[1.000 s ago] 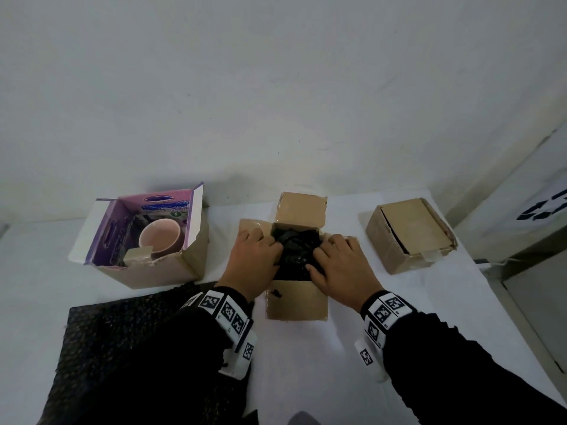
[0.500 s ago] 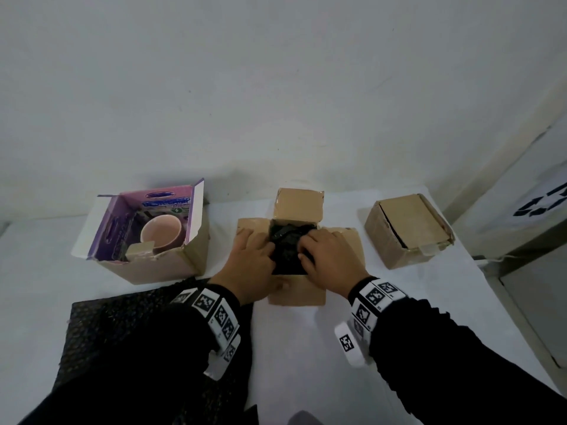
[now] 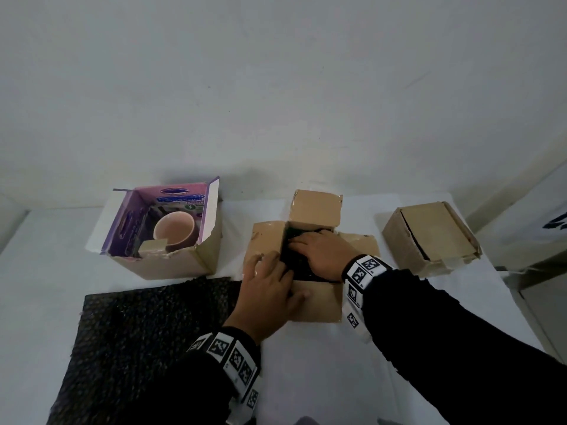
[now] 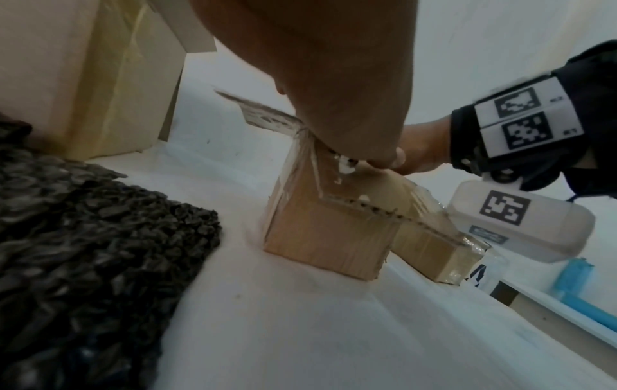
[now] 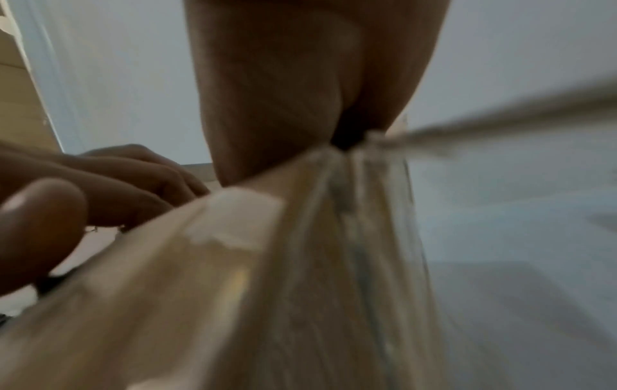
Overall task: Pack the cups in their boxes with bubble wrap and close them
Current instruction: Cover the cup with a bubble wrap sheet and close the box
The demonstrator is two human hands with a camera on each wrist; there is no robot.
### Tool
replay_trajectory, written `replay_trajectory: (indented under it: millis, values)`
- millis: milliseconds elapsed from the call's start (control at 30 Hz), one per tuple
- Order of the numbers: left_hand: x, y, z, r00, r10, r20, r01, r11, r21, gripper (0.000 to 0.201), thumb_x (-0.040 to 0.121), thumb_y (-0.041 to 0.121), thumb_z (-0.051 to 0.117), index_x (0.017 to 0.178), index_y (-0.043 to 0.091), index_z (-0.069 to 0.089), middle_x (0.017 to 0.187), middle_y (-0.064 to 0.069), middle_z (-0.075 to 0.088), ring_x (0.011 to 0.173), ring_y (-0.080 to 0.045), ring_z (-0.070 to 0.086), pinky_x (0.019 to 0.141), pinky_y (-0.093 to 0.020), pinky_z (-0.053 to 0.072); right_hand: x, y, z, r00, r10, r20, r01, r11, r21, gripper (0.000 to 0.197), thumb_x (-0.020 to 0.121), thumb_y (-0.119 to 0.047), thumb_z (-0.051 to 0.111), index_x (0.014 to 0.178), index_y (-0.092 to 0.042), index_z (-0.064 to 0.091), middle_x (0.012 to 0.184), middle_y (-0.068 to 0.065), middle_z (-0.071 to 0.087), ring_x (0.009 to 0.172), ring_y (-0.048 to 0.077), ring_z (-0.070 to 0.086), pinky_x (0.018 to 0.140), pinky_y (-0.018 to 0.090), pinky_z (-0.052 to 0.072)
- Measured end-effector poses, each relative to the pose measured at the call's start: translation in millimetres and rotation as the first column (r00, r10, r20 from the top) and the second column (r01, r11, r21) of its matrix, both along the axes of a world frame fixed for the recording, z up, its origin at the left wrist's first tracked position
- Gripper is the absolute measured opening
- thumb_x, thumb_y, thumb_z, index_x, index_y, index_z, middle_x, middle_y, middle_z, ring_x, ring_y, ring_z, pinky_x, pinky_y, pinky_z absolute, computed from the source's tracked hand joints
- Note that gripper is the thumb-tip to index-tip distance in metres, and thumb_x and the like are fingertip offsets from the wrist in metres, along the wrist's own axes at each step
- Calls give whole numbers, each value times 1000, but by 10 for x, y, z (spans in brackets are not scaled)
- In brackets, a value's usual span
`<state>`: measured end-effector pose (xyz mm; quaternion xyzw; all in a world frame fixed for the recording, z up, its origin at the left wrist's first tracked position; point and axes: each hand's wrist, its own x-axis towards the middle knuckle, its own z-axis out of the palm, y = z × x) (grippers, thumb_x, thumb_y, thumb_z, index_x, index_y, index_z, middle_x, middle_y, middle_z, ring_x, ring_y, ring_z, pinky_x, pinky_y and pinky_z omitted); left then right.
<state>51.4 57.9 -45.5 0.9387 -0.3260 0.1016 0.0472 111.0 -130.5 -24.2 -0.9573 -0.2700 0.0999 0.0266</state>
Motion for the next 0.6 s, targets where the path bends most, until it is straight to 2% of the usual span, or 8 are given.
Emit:
replay_trajectory:
  millis: [100,233,333,400,467,533,600]
  values:
    - [23,-33,-17,999,-26,18,26,1000,-16,54,91,62,44,87,16,71,102,-2,64,118,-28,46,104,-44,29,100,74,27,1000,-1,-20,-1,996,-87,40,94,-24,43,133,-23,52,137,-1,53,125,20,45,97,38,35]
    - [8,46,-60,1000,-22,18,23,999,-33,46,86,60,50,91,18,68,111,-1,66,126,-27,44,107,-46,26,168,168,-11,999,-13,-40,5,984,-179,30,97,-23,37,121,-18,55,127,3,58,119,22,45,94,38,36]
    - [-1,68,-70,999,-36,29,37,998,-41,43,87,55,50,94,16,67,113,0,67,127,-27,46,104,-48,30,210,140,-28,992,-49,-116,34,991,-128,29,95,-23,41,119,-19,57,123,6,60,114,24,50,93,39,41]
    - [-3,60,-58,998,-39,40,42,996,-80,45,86,54,51,101,14,66,112,-1,66,123,-27,47,101,-46,32,210,82,5,983,-89,-159,88,996,-8,26,90,-21,49,113,-20,61,115,5,63,105,25,57,86,37,47]
    - [-9,67,-50,999,-32,21,34,990,-134,52,84,54,54,118,14,58,114,-2,65,120,-28,49,99,-45,33,164,1,19,993,-95,-74,103,987,120,26,84,-17,54,109,-19,63,111,1,64,102,22,58,79,34,49]
    - [-8,81,-54,1000,-29,-4,28,991,-130,58,85,56,54,132,21,52,117,0,63,120,-27,50,99,-45,34,83,-90,7,992,-96,87,84,988,130,28,85,-18,54,113,-18,61,116,0,61,106,20,52,75,33,47]
    - [-1,84,-71,999,-38,2,38,995,-95,55,86,58,53,127,22,58,117,2,63,121,-27,51,98,-46,34,8,-142,-12,981,-118,153,107,991,82,31,90,-21,51,119,-17,58,120,0,60,109,20,51,75,35,49]
